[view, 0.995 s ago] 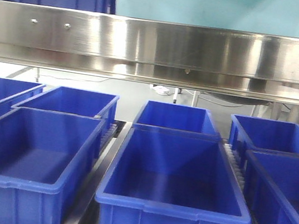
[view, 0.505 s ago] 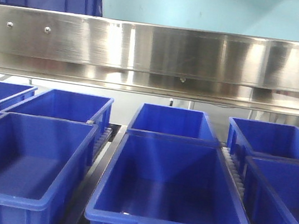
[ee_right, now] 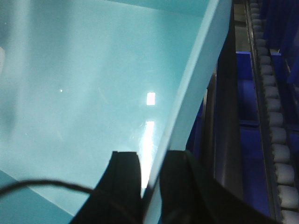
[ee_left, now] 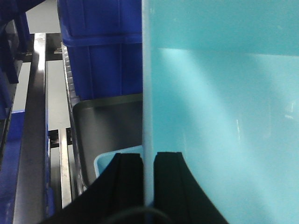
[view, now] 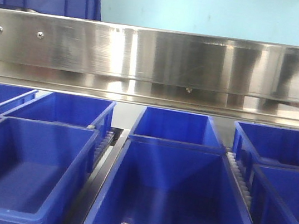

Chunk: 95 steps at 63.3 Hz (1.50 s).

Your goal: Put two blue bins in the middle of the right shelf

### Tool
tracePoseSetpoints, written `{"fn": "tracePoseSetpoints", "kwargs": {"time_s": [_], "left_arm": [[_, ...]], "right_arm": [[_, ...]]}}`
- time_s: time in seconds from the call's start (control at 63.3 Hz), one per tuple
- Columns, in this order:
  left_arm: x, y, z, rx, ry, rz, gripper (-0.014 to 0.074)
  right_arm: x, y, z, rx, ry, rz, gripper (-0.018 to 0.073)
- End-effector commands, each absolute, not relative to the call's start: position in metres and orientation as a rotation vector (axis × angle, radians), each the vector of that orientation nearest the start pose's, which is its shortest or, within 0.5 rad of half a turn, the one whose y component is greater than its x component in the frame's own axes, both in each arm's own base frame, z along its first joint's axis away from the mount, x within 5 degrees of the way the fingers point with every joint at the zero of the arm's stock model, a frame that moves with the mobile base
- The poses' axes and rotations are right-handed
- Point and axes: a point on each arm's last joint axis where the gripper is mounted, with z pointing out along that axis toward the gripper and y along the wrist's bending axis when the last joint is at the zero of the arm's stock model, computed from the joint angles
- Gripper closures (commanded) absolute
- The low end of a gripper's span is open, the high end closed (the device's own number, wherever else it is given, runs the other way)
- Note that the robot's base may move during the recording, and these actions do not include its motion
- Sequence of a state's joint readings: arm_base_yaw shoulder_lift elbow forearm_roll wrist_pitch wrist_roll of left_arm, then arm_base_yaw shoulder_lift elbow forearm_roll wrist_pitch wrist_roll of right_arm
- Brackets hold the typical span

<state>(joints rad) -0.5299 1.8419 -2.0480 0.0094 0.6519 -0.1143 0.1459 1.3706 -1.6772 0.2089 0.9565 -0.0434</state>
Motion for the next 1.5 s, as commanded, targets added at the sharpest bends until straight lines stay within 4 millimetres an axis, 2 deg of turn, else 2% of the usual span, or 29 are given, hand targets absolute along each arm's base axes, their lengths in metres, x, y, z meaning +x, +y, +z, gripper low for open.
{"fn": "tracePoseSetpoints", "kwargs": {"time_s": [0.0, 1.484], "left_arm": [[0.3705, -0.2172, 0.4579, 0.389, 1.841, -0.441, 0.0707], [0.3705, -0.2172, 0.4579, 0.389, 1.841, -0.441, 0.0707]], "right_arm": [[0.2706, 0.0591, 0.486, -0.208, 2.064, 0.328, 0.0712], [0.2706, 0.0591, 0.486, -0.208, 2.064, 0.328, 0.0712]]}}
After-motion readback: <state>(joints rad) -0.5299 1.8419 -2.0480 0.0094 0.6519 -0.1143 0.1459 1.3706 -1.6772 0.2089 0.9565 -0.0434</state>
